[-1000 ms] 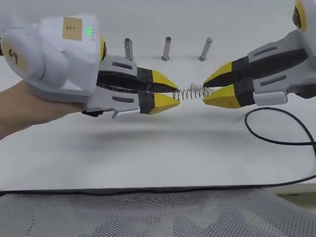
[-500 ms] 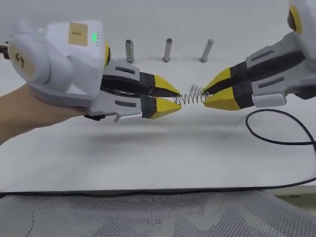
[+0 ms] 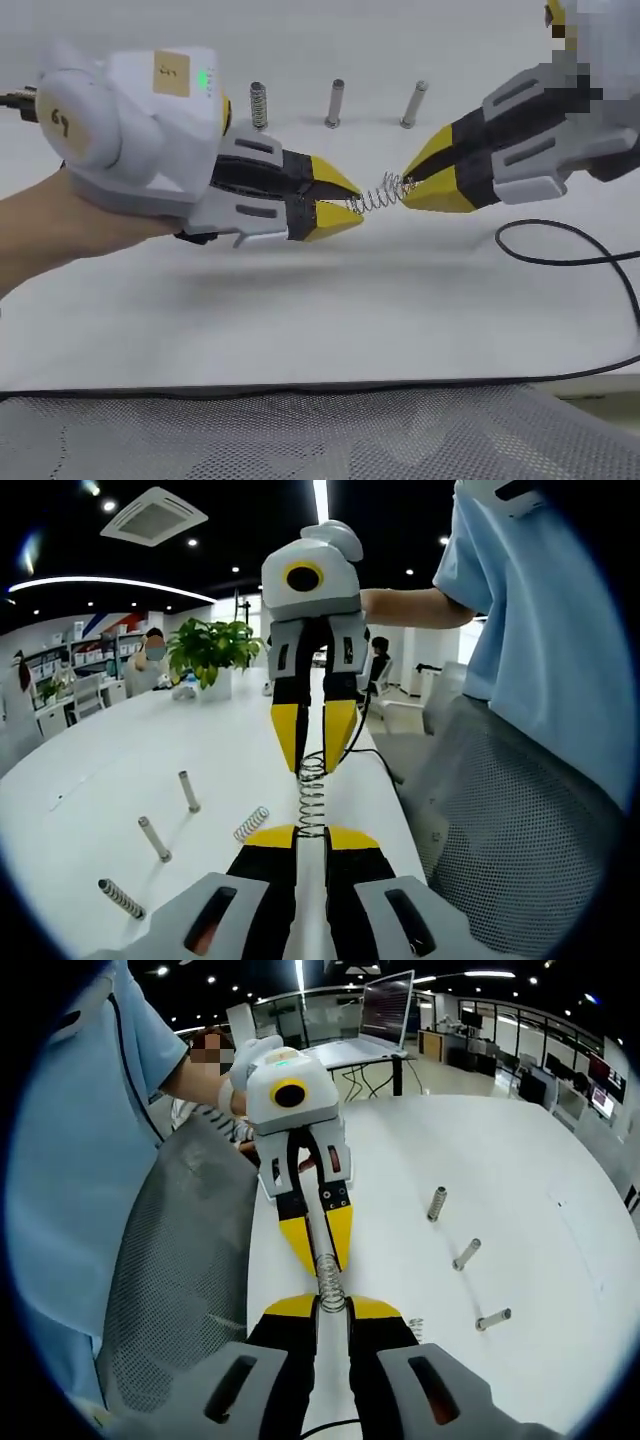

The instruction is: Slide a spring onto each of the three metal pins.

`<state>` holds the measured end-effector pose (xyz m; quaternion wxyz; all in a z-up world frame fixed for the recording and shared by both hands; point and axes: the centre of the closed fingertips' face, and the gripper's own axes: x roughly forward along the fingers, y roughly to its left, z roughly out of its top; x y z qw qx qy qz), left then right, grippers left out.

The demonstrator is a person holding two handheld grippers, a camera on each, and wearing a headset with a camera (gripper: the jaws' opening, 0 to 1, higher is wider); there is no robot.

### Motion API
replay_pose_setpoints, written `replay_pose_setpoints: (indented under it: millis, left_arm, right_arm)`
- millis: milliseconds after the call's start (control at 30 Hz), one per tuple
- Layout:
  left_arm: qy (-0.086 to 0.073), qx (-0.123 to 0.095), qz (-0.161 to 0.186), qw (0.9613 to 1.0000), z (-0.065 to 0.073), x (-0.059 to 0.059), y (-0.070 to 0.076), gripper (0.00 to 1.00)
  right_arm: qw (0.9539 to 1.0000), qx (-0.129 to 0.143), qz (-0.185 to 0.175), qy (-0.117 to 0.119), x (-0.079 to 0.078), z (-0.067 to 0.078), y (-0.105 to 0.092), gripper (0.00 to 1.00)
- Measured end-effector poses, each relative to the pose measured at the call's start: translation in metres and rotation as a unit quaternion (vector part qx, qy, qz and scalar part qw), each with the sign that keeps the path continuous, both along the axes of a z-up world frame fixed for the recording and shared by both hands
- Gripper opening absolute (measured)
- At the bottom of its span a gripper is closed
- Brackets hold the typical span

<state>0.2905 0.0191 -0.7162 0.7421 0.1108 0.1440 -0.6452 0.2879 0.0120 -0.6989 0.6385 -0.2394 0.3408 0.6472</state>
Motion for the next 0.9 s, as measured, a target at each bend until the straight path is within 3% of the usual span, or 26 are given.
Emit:
replay_pose_setpoints:
  millis: [500,900]
  left_arm:
    - [0.0,0.005,0.002,1.0,-0.003,0.001,-0.002,0.02]
    - [-0.018,0.006,0.001,0.9998,-0.002,0.003,-0.003,0.01]
  right_arm:
    - [0.9997,0.001,0.019,-0.017,0.0,0.009,0.012,0.08]
    - [0.9996,-0.002,0.022,-0.02,0.001,0.01,0.009,0.08]
